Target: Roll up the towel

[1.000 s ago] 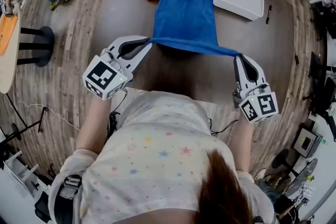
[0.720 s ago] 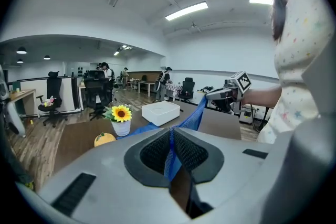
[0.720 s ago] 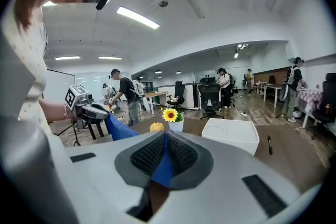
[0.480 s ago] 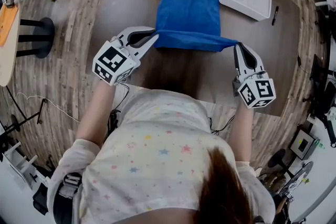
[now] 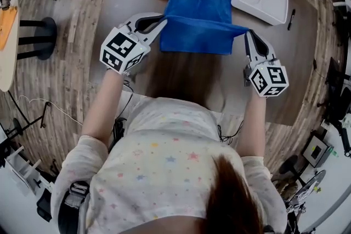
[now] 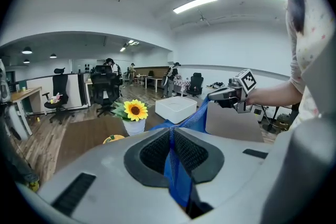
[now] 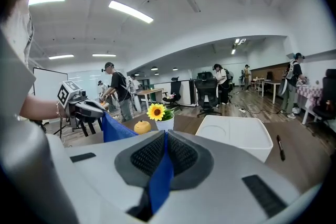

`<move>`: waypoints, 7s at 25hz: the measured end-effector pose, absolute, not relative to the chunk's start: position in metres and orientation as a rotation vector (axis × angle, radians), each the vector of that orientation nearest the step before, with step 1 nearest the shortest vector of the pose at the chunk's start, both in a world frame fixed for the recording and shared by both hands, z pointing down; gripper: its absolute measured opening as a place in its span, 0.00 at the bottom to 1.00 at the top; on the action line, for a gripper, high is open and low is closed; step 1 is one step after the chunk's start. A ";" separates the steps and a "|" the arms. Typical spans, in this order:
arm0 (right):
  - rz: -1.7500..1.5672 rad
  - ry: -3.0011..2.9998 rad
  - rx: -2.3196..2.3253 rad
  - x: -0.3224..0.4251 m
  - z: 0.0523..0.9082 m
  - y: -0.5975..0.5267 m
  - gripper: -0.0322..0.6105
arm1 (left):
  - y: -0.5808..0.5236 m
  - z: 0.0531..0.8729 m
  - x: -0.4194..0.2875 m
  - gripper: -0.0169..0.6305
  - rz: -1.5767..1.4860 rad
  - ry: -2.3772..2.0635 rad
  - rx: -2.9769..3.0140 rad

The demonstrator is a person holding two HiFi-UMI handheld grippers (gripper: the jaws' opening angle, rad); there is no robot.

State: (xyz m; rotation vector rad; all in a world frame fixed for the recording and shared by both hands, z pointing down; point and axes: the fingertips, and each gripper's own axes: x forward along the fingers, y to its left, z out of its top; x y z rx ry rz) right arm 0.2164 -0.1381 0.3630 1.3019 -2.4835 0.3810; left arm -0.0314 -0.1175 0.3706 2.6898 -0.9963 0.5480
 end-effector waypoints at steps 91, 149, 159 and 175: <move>0.816 -2.115 1.050 0.223 0.540 -0.013 0.09 | -0.008 0.560 -0.046 0.08 0.857 -0.920 2.221; 0.677 -2.151 1.206 0.201 0.550 -0.193 0.10 | -0.191 0.546 -0.043 0.07 0.753 -1.118 2.343; 0.665 -2.226 1.308 0.224 0.529 -0.191 0.09 | -0.199 0.517 -0.058 0.05 0.635 -1.254 2.422; 0.592 -2.075 1.217 0.219 0.558 -0.180 0.21 | -0.183 0.546 -0.030 0.05 0.976 -1.062 2.481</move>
